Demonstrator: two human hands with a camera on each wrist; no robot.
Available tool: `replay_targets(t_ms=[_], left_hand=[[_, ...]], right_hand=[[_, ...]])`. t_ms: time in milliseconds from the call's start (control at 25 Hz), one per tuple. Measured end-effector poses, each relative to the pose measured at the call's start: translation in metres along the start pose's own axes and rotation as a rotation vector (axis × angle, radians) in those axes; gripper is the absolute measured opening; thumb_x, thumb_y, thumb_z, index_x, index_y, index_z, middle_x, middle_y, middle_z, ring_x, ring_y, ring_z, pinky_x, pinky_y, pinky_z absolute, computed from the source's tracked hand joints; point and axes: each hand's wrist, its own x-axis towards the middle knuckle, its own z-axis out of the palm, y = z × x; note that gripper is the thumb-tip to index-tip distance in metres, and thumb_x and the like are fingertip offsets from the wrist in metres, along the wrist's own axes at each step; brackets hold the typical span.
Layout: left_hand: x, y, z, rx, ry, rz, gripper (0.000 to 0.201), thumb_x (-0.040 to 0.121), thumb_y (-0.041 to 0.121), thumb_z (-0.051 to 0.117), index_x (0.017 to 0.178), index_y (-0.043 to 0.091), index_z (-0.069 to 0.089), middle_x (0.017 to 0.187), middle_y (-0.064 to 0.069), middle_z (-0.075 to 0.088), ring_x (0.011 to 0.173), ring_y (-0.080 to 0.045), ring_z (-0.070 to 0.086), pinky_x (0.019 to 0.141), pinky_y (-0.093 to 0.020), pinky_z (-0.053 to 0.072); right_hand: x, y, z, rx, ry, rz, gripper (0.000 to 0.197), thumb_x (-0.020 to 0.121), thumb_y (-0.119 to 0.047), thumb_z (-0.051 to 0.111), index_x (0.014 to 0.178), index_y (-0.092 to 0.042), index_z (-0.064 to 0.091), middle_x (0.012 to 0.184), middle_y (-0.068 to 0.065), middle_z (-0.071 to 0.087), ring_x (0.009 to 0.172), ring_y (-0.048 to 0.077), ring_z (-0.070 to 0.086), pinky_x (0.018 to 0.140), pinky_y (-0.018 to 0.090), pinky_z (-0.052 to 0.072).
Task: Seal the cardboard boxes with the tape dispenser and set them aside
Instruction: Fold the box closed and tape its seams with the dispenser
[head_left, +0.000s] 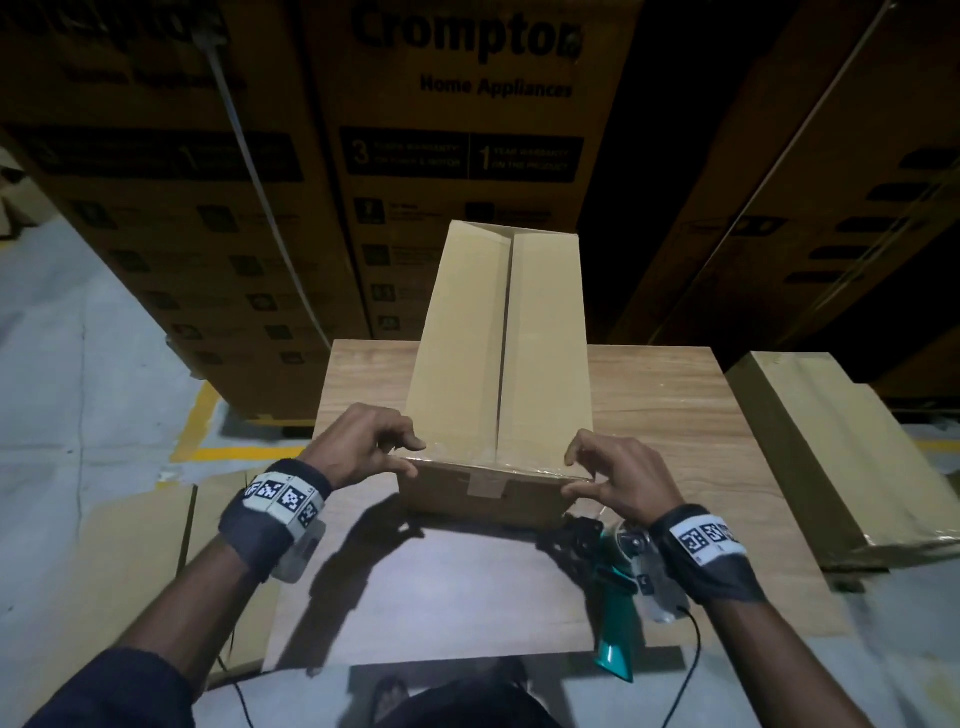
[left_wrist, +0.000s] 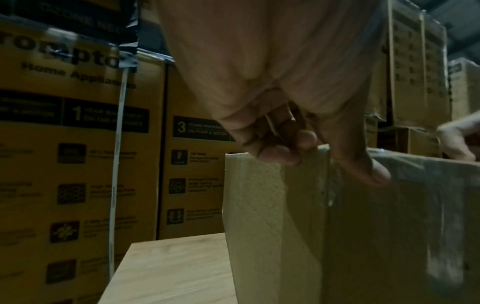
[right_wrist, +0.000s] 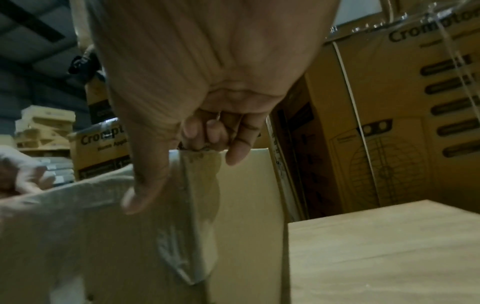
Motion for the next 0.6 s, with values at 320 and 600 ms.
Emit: replay_targets(t_ms=[320, 600], left_hand=[[-0.009, -0.008, 0.007, -0.175, 0.044, -0.062, 0.027, 0.066, 0.018, 0.096, 0.067, 0.022, 0.07, 0.059, 0.007, 0.063, 0.075, -0.018, 0.073, 0.072, -0.036, 0.058], [-0.055, 0.041, 0.063, -0.175, -0.142, 0.004, 0.048, 0.08, 0.024, 0.087, 0.125, 0.024, 0.072, 0.085, 0.027, 0.069, 0.087, 0.005, 0.068, 0.082, -0.011, 0.05]], right_hand=[[0.008, 0.011, -0.007, 0.071, -0.117, -0.042, 0.055, 0.065, -0.055, 0.086, 0.105, -0.037, 0.052, 0.071, -0.004, 0.066, 0.069, 0.007, 0.063, 0.066, 0.034, 0.057], [0.091, 0.017, -0.034, -0.228, -0.163, -0.054, 0.049, 0.082, -0.031, 0.083, 0.108, -0.044, 0.044, 0.094, -0.011, 0.065, 0.08, 0.012, 0.062, 0.065, 0.031, 0.049]])
